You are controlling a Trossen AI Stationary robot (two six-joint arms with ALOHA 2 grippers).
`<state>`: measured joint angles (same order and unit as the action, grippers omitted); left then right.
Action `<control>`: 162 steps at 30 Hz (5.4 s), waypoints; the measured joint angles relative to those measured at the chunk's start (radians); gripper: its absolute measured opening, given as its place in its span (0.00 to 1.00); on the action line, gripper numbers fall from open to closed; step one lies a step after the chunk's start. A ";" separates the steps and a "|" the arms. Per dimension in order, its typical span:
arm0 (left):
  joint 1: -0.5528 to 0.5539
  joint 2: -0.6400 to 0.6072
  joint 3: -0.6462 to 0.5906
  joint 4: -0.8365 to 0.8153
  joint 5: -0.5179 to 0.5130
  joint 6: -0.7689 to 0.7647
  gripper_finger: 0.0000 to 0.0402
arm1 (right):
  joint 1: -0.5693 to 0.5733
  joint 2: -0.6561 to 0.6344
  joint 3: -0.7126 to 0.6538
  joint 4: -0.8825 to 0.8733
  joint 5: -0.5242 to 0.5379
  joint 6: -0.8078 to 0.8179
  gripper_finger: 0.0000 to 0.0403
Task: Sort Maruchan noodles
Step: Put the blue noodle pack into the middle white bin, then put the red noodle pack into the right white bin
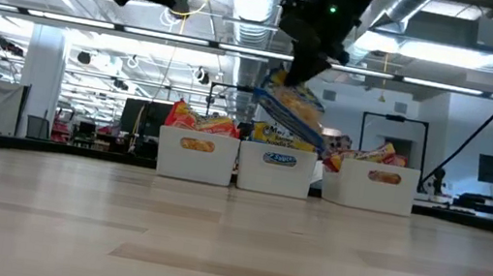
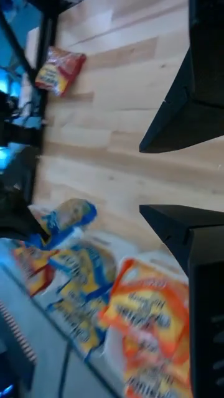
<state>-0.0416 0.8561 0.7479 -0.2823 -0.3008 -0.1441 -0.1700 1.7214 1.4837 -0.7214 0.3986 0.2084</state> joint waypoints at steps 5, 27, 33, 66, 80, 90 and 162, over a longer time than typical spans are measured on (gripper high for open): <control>0.035 -0.065 0.000 0.000 0.000 0.075 0.32 | -0.010 0.000 0.000 0.104 0.165 -0.011 0.01; 0.068 -0.072 0.000 -0.107 0.007 0.098 0.32 | 0.104 0.196 -0.004 0.244 0.707 0.065 0.01; 0.068 -0.072 0.000 -0.126 0.007 0.085 0.32 | 0.089 0.190 -0.004 0.233 0.704 0.083 0.01; 0.068 -0.071 0.000 -0.123 0.041 0.056 0.32 | 0.013 0.199 -0.049 0.183 0.487 0.079 0.01; 0.067 -0.071 0.000 -0.129 0.060 0.046 0.32 | -0.026 0.232 -0.045 0.217 0.287 0.018 0.04; 0.067 -0.071 0.000 -0.131 0.059 0.044 0.32 | -0.036 0.233 -0.046 0.248 0.190 -0.024 0.26; 0.067 -0.070 0.000 -0.184 0.133 -0.116 0.32 | 0.772 -0.440 -0.497 -0.535 -0.575 1.208 0.58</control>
<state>0.0259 0.7856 0.7479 -0.4667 -0.1682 -0.2600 0.6019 1.2813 0.9865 -1.2564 -0.1767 1.4159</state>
